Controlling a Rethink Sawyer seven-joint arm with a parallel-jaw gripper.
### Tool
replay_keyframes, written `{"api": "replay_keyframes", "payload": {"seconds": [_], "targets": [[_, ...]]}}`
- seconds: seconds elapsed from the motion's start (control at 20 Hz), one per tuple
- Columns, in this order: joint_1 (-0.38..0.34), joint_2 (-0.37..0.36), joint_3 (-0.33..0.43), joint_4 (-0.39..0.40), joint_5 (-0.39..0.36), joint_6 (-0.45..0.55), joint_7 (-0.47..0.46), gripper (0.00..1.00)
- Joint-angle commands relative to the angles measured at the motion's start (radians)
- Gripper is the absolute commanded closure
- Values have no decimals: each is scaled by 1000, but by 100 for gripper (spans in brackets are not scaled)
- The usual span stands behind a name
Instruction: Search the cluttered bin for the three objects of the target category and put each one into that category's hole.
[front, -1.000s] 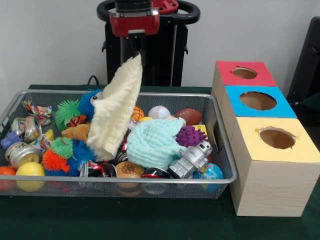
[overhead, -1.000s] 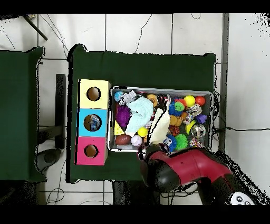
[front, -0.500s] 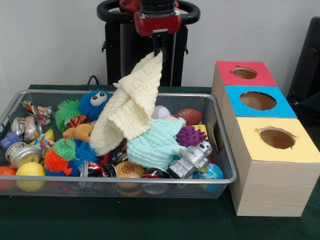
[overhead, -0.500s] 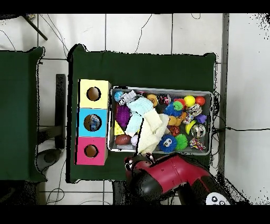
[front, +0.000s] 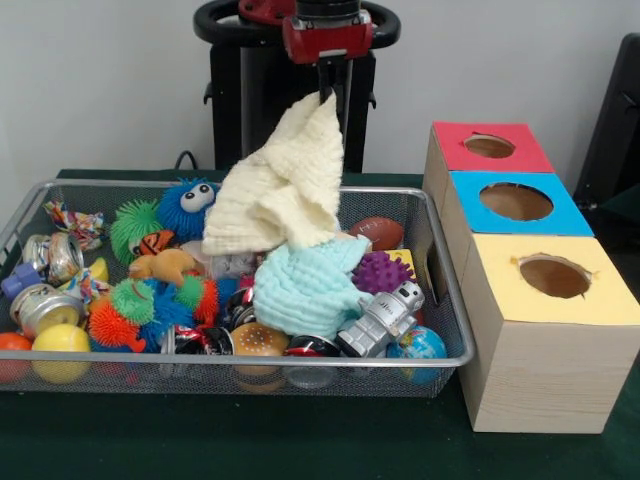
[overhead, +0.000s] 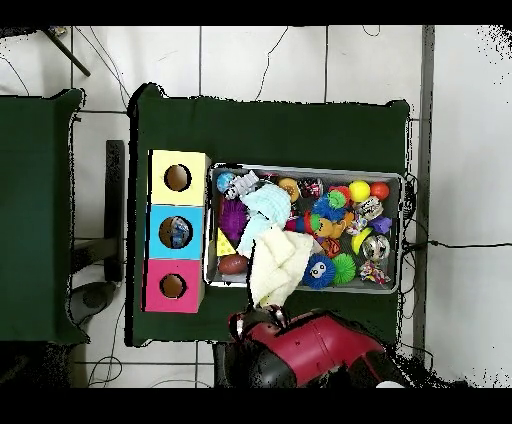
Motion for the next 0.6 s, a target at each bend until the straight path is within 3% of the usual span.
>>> {"api": "replay_keyframes", "payload": {"seconds": [0.05,0.6], "targets": [[32,25,-90,0,36,-40,161,100],[63,-26,-92,33,115,-18,130,100]]}}
